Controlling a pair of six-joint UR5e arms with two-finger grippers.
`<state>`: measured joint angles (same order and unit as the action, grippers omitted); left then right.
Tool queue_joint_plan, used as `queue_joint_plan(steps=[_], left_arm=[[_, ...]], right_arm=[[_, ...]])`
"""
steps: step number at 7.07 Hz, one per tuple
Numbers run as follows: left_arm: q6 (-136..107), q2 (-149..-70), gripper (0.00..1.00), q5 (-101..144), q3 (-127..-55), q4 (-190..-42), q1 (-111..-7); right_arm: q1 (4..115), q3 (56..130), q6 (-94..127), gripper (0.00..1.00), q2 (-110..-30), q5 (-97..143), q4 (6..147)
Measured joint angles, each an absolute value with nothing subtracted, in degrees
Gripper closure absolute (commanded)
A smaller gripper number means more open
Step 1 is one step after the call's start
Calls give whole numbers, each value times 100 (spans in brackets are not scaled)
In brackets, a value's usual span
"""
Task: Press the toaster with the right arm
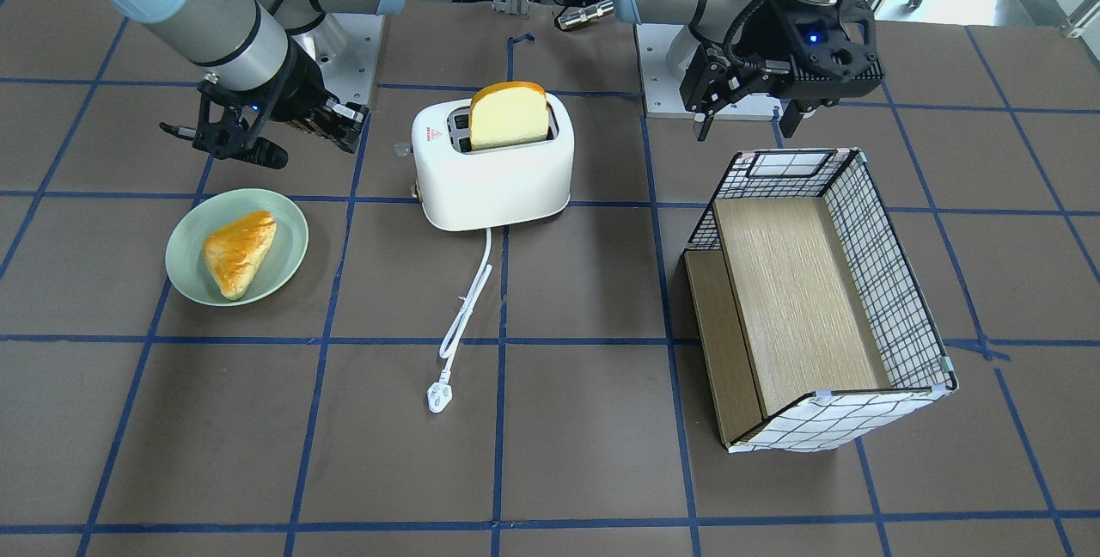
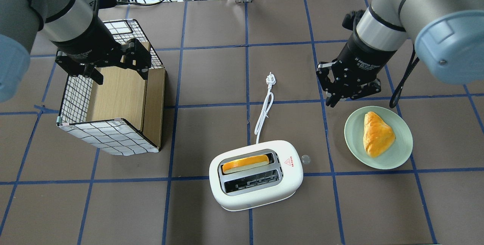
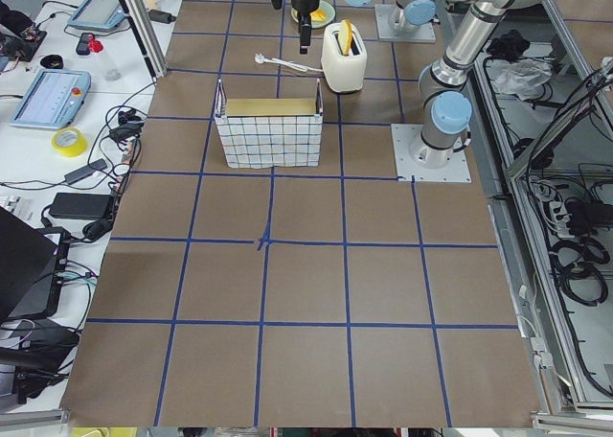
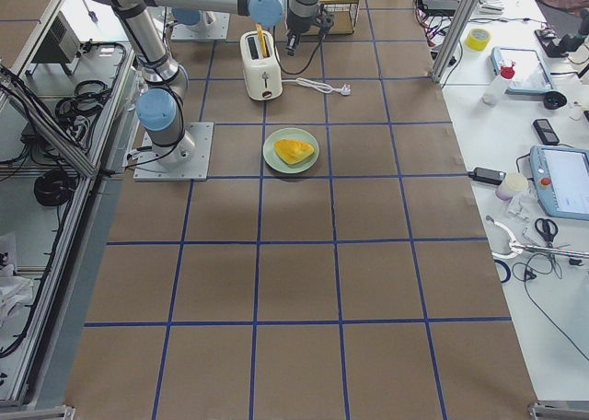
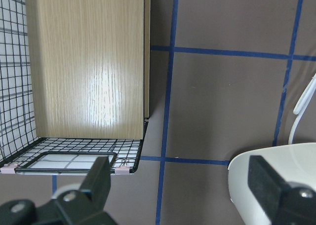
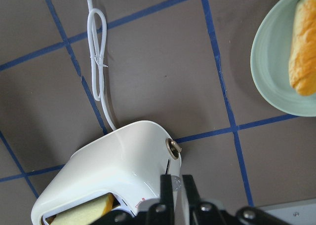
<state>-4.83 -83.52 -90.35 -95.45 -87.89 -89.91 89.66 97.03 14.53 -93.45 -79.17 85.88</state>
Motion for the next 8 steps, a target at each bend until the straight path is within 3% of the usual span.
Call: queue_joint_plan(steps=[1, 8], left_arm=[[-483, -8353, 0, -9035, -9545, -8789, -8991], [-484, -8350, 0, -9035, -9549, -8789, -8991]], right_arm=[[8970, 9444, 1190, 0, -9345, -8067, 8622], [8978, 8972, -153, 0, -9340, -9025, 8883]])
